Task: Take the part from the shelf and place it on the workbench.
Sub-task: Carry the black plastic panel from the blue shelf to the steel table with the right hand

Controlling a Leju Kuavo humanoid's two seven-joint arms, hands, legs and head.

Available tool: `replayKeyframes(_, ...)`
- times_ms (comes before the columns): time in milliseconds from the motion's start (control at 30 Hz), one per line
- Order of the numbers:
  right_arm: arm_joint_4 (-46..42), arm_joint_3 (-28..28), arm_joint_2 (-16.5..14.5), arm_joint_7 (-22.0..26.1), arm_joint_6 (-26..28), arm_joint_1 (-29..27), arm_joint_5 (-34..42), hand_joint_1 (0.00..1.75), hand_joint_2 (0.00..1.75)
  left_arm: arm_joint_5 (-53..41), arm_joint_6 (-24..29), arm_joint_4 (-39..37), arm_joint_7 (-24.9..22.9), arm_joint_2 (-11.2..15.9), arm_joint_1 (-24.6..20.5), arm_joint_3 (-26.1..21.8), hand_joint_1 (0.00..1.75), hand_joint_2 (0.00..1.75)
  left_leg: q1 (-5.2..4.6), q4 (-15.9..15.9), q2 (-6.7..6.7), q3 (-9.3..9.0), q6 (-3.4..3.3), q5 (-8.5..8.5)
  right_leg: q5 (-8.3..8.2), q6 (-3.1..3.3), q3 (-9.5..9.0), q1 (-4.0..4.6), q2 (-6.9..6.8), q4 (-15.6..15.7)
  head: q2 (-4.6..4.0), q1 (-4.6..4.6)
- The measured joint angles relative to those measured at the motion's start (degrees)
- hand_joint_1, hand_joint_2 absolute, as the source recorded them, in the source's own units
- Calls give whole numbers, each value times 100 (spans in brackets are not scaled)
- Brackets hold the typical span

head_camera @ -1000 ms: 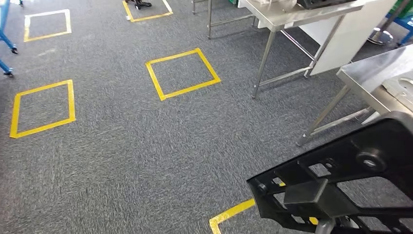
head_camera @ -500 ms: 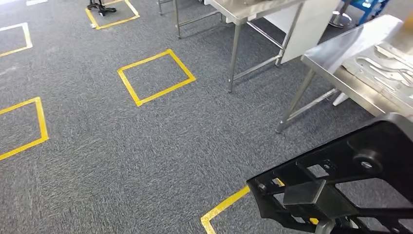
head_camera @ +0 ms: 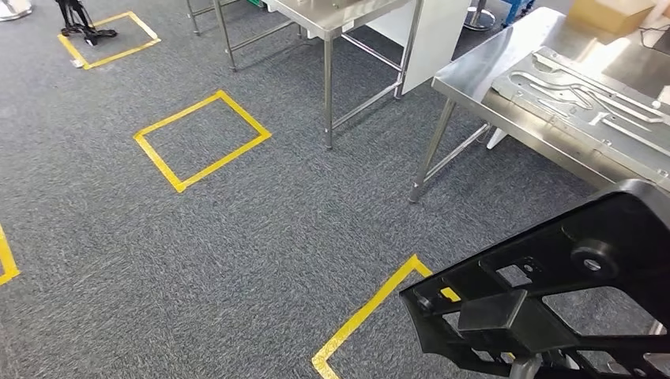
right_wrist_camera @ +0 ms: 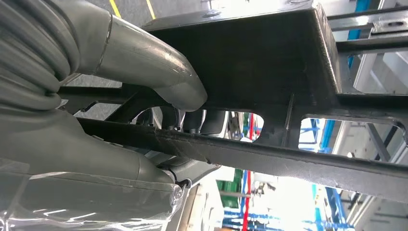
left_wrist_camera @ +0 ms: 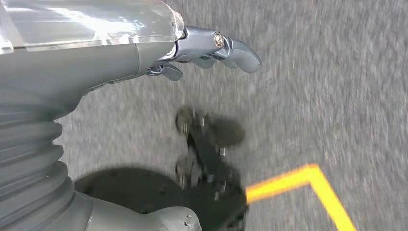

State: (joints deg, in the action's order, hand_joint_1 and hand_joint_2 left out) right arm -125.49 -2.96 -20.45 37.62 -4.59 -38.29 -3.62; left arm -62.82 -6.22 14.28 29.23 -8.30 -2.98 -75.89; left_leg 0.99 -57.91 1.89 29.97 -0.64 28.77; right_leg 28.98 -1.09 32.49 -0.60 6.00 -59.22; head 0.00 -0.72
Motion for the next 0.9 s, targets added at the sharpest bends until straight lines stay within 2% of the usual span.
replayKeyframes(33,-2,1,1,0,1,2,-2,175,175,-2,-1,1,-2,-3,0,-1,0,175,8,32,-69,-4,-36,-21,118,-24,89,5,-147,-179,0,-15)
replayKeyframes(100,-4,5,2,0,2,8,-6,175,175,-9,-11,1,-4,-3,14,-3,0,175,-4,52,-210,1,-74,-29,485,-68,427,5,-461,-852,0,-47)
replayKeyframes(133,-4,7,2,0,2,11,-7,175,175,-13,-19,1,-5,-3,25,-4,0,175,-13,52,-291,6,-78,-24,627,-86,609,-2,-524,-1206,0,-47)
replayKeyframes(167,-4,8,2,0,2,9,-7,175,175,-17,-25,1,-5,-3,31,-4,0,175,-20,51,-371,7,-80,-16,672,-95,722,-9,-553,-1424,0,-47)
replayKeyframes(200,-4,8,2,0,1,7,-7,175,175,-21,-31,1,-5,-5,33,-4,0,175,-25,50,-446,2,-78,-6,604,-96,727,-13,-570,-1430,0,-46)
replayKeyframes(233,-4,8,2,0,-1,6,-7,175,175,-25,-37,1,-4,-9,30,-4,0,175,-28,49,-513,-10,-72,5,444,-87,618,-11,-601,-1222,0,-47)
replayKeyframes(267,-4,8,2,-1,-2,6,-7,175,175,-30,-42,1,-2,-14,25,-4,0,175,-31,50,-572,-32,-62,19,238,-62,411,-2,-678,-845,0,-47)
replayKeyframes(300,-4,8,2,-1,-3,9,-7,175,175,-34,-46,1,0,-22,21,-4,0,175,-42,46,-624,-57,-43,39,87,-20,189,28,-830,-437,0,-47)
replayKeyframes(333,-5,8,2,-2,-4,10,-8,175,175,-38,-49,1,2,-30,19,-5,0,175,-54,43,-673,-81,-18,59,-13,22,18,59,-950,-117,0,-47)
replayKeyframes(367,-7,9,2,-2,-4,11,-8,175,175,-42,-50,1,3,-36,15,-6,0,175,-63,41,-722,-102,8,76,-52,60,-79,89,-1037,77,0,-44)
replayKeyframes(400,-9,9,2,-2,-4,11,-9,175,175,-42,-50,1,4,-42,10,-7,0,175,-70,43,-775,-120,35,89,-42,89,-96,115,-1058,137,0,-42)
replayKeyframes(467,-12,10,1,-2,-5,2,-14,175,175,-43,-55,1,6,-46,-8,-9,0,175,-67,47,-847,-156,90,115,-75,139,-86,100,-913,168,0,-41)
replayKeyframes(500,-15,11,0,-2,-6,-2,-18,175,175,-42,-57,1,8,-48,-13,-11,0,175,-61,-6,-771,-148,123,166,-98,171,-98,78,-845,199,0,-36)
replayKeyframes(533,-17,14,-2,-2,-7,-3,-22,175,175,-42,-60,1,9,-49,-15,-16,0,175,-52,-163,-633,-89,152,277,-121,205,-111,53,-780,232,0,-25)
replayKeyframes(600,-21,23,-4,-2,-7,0,-25,175,175,-41,-61,1,9,-49,-6,-32,0,175,-32,-815,-323,208,192,631,-136,249,-121,31,-652,254,0,-1)
replayKeyframes(633,-21,27,-5,-3,-8,1,-25,175,175,-41,-61,1,8,-49,1,-39,0,175,-28,-1208,-260,399,205,793,-133,260,-117,34,-580,246,0,6)
replayKeyframes(667,-21,29,-5,-3,-8,1,-25,175,175,-42,-62,1,7,-49,10,-45,0,175,-26,-1488,-240,544,215,865,-128,265,-117,36,-501,234,0,7)
replayKeyframes(700,-21,31,-5,-4,-9,0,-25,175,175,-42,-63,1,7,-49,17,-48,0,175,-26,-1577,-233,606,220,820,-122,264,-120,38,-417,219,0,7)
replayKeyframes(733,-21,32,-5,-5,-10,1,-28,175,175,-43,-63,1,7,-49,20,-50,0,175,-24,-1429,-218,561,218,656,-114,256,-126,37,-329,201,0,7)
replayKeyframes(767,-21,35,-5,-5,-11,1,-32,175,175,-44,-64,1,7,-49,23,-52,0,175,-20,-1085,-163,426,211,418,-101,242,-132,34,-248,180,0,7)
replayKeyframes(833,-21,42,-5,-7,-16,4,-40,175,175,-49,-65,1,8,-49,24,-57,0,175,-7,-372,79,139,172,100,-69,193,-117,35,-105,118,0,8)
replayKeyframes(867,-21,45,-5,-7,-21,6,-43,175,175,-53,-65,1,8,-49,25,-62,0,175,-7,-171,174,62,147,49,-61,161,-95,33,-48,93,0,9)
replayKeyframes(900,-21,47,-5,-7,-25,5,-45,175,175,-57,-64,1,8,-49,21,-66,0,175,-16,-103,214,38,114,66,-63,126,-70,31,8,80,0,12)
